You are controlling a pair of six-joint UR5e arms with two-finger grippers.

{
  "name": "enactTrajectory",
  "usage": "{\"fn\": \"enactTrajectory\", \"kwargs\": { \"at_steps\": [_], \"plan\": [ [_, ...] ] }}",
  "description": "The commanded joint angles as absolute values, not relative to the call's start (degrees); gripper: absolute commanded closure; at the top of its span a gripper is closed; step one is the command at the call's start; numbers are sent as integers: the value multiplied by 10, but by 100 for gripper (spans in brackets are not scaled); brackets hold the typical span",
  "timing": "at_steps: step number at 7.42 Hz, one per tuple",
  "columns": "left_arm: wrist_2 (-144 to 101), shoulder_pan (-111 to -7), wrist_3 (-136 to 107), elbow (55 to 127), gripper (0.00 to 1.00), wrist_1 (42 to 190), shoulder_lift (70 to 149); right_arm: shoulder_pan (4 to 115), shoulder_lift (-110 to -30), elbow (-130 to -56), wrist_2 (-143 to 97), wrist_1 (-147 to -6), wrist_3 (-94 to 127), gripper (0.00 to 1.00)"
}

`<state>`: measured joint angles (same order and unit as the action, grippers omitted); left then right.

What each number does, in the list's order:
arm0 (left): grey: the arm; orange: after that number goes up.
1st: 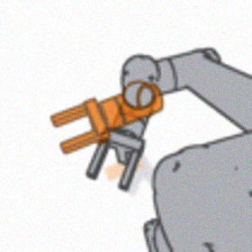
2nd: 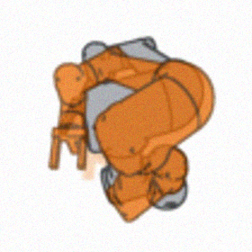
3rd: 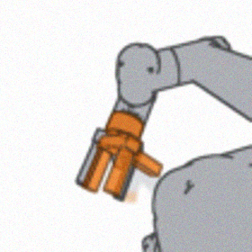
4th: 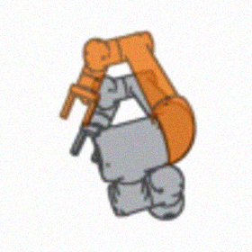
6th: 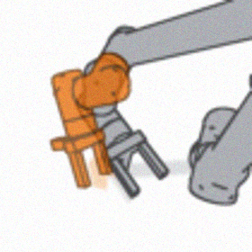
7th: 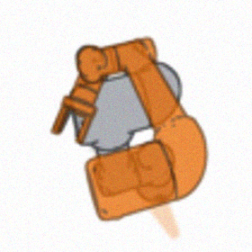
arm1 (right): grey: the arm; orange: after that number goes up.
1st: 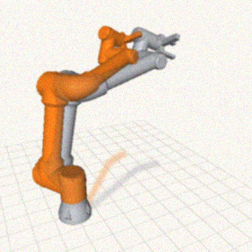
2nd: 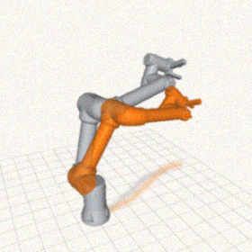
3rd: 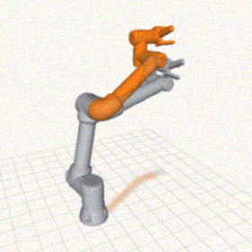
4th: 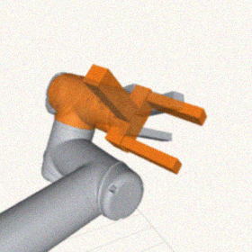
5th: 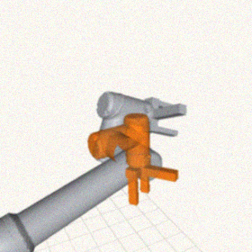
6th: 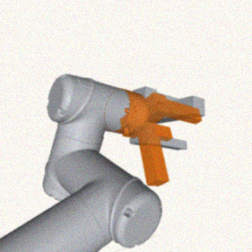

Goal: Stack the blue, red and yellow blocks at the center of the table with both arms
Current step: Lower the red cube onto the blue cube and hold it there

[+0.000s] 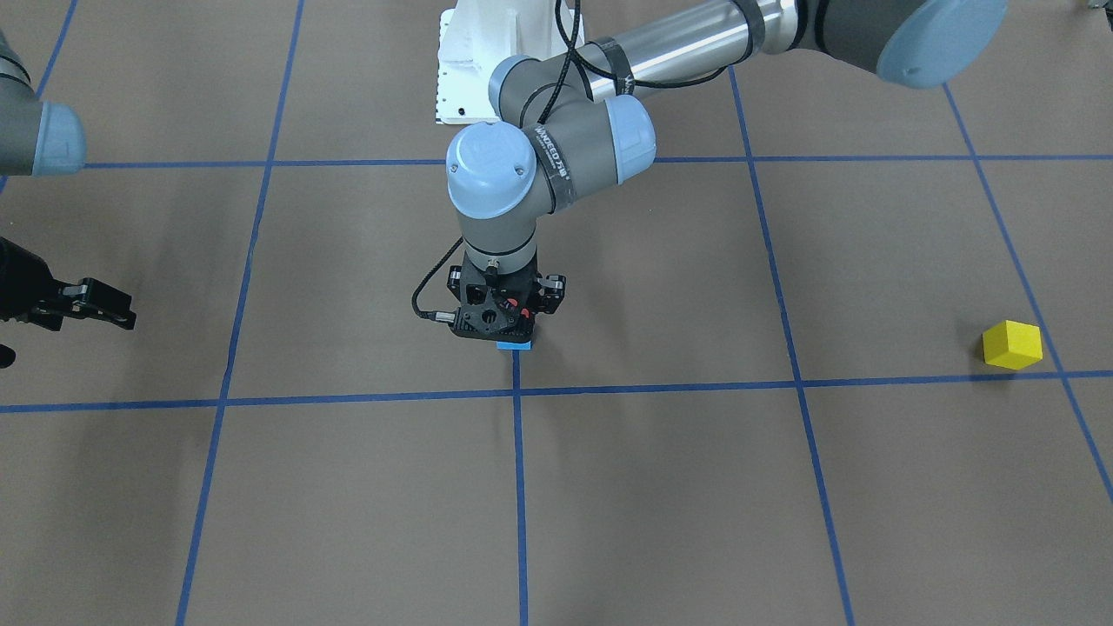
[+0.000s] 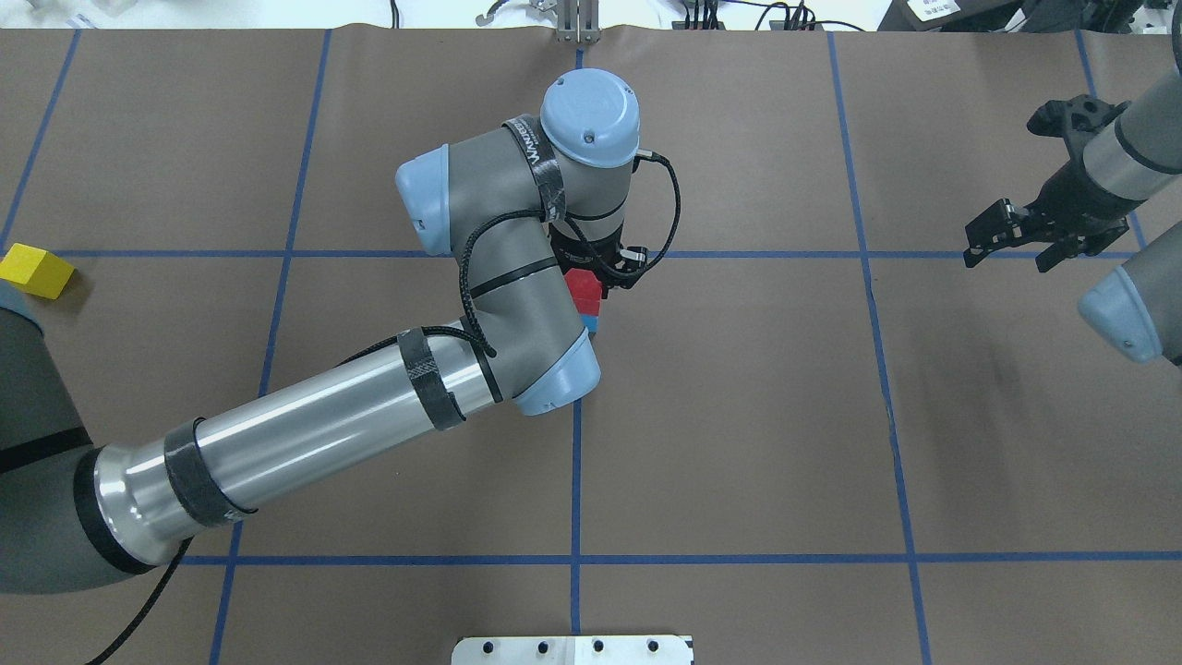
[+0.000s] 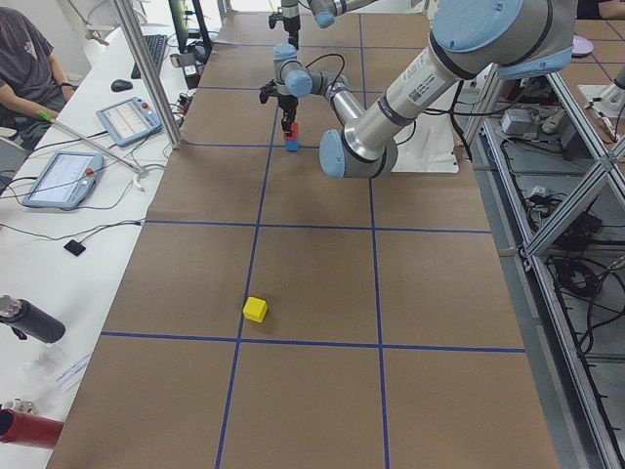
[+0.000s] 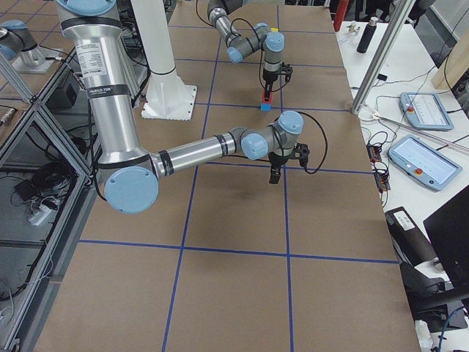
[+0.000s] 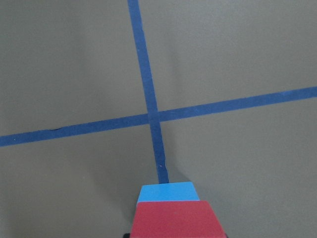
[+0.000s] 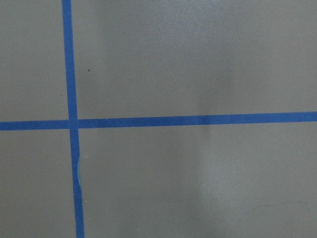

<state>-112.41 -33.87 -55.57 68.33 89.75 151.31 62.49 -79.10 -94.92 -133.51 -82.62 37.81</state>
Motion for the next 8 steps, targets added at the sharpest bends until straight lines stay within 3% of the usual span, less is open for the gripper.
{"fn": "enactTrajectory", "kwargs": {
  "at_steps": [1,8],
  "plan": [
    [-1123,-339,-559,683,100,896,1512,625,-791,-948,-1335,-826,379,0],
    [-1124,-338,-593,685,100,898,1511,624,-789,-944,-1335,-826,377,0]
  ]
}}
